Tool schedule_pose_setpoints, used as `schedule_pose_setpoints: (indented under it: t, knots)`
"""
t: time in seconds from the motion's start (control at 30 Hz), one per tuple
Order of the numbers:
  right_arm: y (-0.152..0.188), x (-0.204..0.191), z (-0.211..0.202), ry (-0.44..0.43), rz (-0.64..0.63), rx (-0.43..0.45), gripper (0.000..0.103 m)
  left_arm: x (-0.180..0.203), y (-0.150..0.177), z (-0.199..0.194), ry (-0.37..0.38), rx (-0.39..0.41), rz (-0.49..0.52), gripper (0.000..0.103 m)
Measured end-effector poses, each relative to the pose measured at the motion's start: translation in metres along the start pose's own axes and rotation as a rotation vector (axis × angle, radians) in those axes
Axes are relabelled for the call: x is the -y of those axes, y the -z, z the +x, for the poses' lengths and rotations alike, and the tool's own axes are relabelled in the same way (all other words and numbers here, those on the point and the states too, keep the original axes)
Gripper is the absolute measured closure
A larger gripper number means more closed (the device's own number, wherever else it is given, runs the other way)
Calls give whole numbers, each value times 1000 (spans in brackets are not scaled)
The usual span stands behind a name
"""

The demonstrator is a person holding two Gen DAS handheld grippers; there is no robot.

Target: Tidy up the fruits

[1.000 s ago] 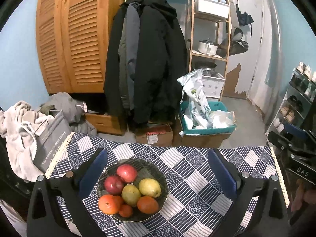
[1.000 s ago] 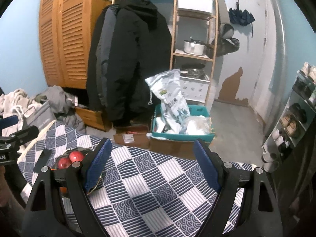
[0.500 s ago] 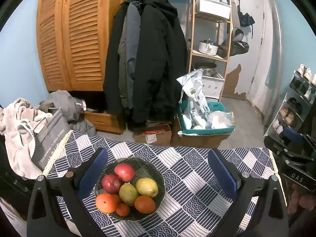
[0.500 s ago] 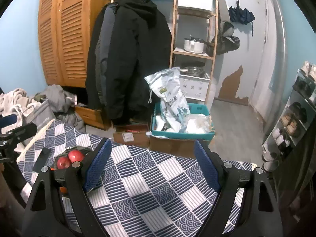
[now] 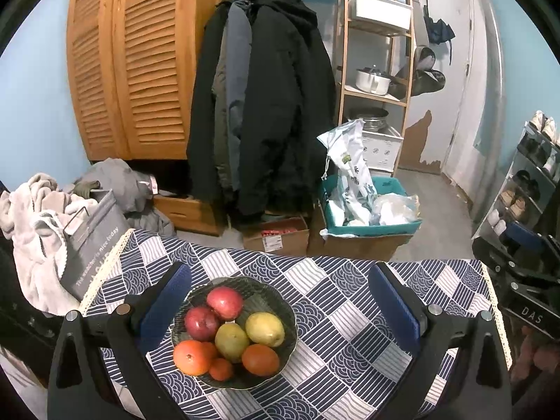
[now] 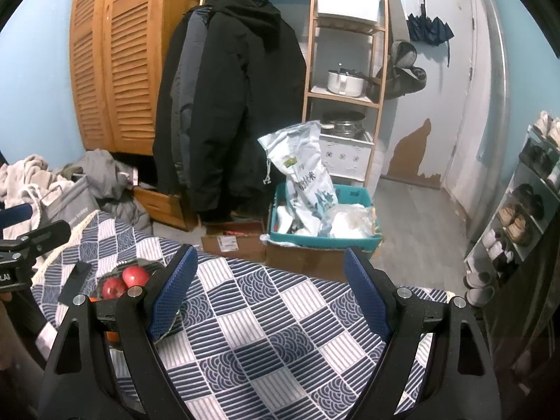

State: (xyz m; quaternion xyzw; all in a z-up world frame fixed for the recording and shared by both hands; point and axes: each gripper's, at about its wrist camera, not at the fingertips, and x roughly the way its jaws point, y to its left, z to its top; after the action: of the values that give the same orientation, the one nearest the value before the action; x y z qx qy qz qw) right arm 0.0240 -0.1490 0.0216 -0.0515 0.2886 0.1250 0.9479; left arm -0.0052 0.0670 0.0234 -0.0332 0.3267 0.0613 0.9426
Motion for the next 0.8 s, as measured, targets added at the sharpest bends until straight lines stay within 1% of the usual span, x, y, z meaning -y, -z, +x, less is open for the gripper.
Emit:
schedule_pose_setpoints:
  t: [0.57,0.8]
  knots:
    - [-1,-2,0,3,-1,2,19,-1,0,-6,-16,15,-2,1]
    - [-1,-2,0,4,-1,3,19,3,-2,-8,-8,7,2,1]
